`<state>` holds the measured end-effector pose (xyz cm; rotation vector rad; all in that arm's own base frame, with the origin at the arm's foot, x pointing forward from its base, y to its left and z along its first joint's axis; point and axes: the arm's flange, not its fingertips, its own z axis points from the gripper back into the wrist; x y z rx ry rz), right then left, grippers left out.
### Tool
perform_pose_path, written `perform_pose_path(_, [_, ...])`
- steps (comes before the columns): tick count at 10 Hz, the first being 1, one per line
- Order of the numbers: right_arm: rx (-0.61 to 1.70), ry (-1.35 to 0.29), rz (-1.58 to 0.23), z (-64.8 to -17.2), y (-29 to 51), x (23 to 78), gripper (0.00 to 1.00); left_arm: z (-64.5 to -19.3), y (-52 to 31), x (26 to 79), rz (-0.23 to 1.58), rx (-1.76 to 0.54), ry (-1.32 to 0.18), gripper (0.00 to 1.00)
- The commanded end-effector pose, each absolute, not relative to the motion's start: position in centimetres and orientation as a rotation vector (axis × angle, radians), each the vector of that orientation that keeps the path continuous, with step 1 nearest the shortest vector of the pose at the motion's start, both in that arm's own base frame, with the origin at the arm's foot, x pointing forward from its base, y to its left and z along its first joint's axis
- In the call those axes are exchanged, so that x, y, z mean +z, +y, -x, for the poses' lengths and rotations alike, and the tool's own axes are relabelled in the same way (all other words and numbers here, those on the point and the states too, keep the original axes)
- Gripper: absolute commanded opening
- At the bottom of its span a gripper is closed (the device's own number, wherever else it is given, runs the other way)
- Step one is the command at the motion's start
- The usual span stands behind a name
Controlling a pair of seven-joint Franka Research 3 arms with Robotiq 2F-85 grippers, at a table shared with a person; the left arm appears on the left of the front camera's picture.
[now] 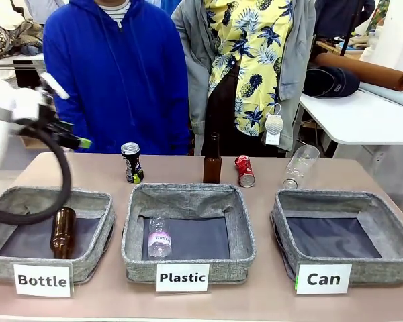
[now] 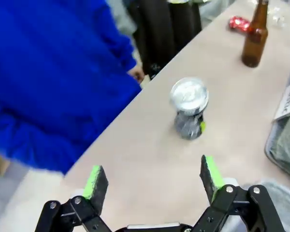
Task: Sort the can waste into the basket.
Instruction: Pick up the can waste from the table and place it in the right Fabric basket.
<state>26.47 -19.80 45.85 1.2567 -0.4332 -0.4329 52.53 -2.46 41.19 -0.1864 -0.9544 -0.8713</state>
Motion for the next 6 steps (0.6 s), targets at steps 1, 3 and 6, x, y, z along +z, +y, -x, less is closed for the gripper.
perform_pose_path(1, [-0.413,-0.463,-1.274,-26.6,-20.0,45.9,1.00,-55.6,-2.5,38.4,0.218,-0.947,-1.099,1.00])
perform_pose_path(3, [-0.413,-0.463,-1.274,-26.6,-20.0,45.9,1.00,-57.1,-3.4,36.2,0.351,-1.061,-0.979,1.00])
perform_pose_path(6, [-0.413,-0.463,-1.274,-26.6,-20.0,45.9,1.00,-55.6,0.8,37.3,0.580,-1.118,-0.899,1.00])
